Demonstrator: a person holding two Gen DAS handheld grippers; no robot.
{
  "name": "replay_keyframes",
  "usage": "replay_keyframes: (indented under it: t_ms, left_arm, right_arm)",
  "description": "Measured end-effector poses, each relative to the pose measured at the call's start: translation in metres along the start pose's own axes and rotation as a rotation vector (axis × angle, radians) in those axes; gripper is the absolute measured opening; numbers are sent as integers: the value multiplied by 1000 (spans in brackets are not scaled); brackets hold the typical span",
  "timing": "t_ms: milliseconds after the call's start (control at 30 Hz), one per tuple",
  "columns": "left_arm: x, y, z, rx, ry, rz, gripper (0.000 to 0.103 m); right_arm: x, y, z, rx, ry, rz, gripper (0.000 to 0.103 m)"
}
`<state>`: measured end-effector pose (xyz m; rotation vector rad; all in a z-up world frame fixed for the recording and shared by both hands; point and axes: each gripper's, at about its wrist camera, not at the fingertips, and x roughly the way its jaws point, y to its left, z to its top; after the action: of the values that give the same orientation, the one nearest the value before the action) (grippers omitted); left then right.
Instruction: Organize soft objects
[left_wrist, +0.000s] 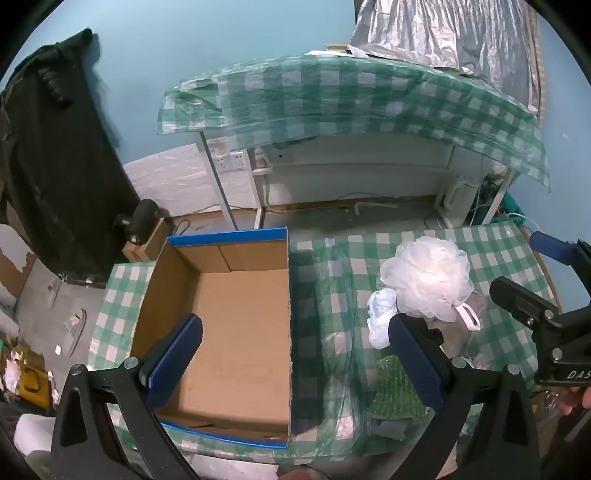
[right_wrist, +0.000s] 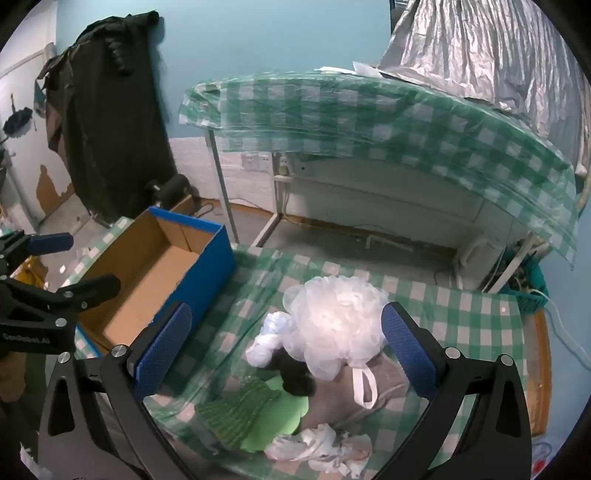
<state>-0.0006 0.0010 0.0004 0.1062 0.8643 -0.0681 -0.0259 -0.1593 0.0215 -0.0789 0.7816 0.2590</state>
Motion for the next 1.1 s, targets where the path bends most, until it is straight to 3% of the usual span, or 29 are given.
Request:
replay_keyframes:
  t_ms: [1100]
  left_arm:
    - [4, 0, 0, -10, 12, -8, 101]
  right_arm:
    - [-2, -2, 0, 10, -2, 11, 102]
